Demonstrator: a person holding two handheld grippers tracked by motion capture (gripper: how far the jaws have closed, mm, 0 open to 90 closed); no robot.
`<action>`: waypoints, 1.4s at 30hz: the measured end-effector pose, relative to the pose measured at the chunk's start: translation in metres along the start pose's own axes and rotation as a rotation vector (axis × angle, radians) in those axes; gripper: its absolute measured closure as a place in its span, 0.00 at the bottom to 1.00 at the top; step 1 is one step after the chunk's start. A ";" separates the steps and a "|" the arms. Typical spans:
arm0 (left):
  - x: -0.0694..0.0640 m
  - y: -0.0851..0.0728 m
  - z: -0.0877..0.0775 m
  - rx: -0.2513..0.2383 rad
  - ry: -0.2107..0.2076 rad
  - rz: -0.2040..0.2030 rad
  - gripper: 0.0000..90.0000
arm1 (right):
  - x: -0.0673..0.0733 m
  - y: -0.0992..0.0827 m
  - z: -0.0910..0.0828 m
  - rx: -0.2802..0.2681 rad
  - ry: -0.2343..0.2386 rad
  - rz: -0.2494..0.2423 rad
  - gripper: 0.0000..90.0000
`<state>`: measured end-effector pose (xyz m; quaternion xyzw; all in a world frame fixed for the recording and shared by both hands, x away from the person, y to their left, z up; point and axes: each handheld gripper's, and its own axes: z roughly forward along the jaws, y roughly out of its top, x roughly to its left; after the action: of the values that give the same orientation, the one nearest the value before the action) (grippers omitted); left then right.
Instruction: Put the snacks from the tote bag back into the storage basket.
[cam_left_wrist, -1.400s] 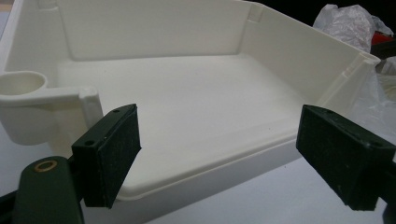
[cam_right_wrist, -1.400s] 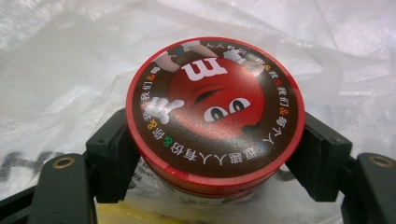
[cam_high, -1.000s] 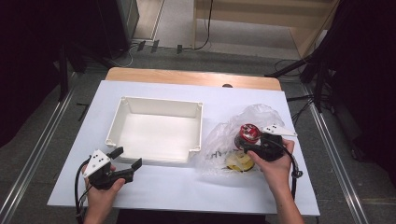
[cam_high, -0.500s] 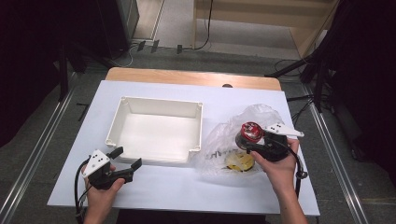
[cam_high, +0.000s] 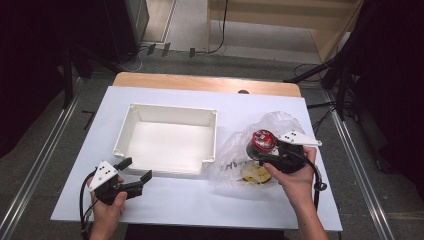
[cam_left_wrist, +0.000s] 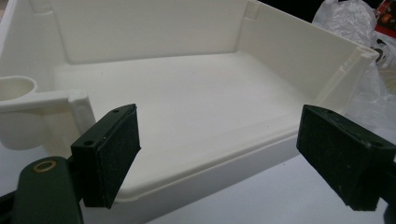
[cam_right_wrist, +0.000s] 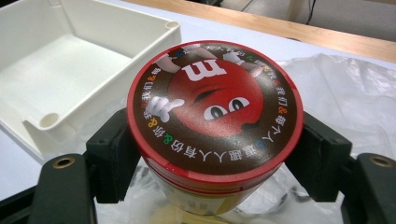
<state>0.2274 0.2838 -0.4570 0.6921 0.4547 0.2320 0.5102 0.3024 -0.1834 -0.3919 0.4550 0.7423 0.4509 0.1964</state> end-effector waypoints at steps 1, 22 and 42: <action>0.000 0.000 0.000 0.003 0.005 0.000 0.15 | 0.002 0.001 0.000 -0.001 0.003 -0.001 0.29; 0.000 0.000 0.001 0.009 0.018 0.001 0.15 | 0.033 0.018 0.007 -0.022 0.090 -0.031 0.29; -0.001 -0.001 0.002 0.015 0.018 0.004 0.15 | 0.055 0.028 0.024 -0.025 0.132 -0.046 0.29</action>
<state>0.2278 0.2819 -0.4579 0.6949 0.4595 0.2360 0.5003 0.3054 -0.1196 -0.3737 0.4045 0.7583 0.4845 0.1631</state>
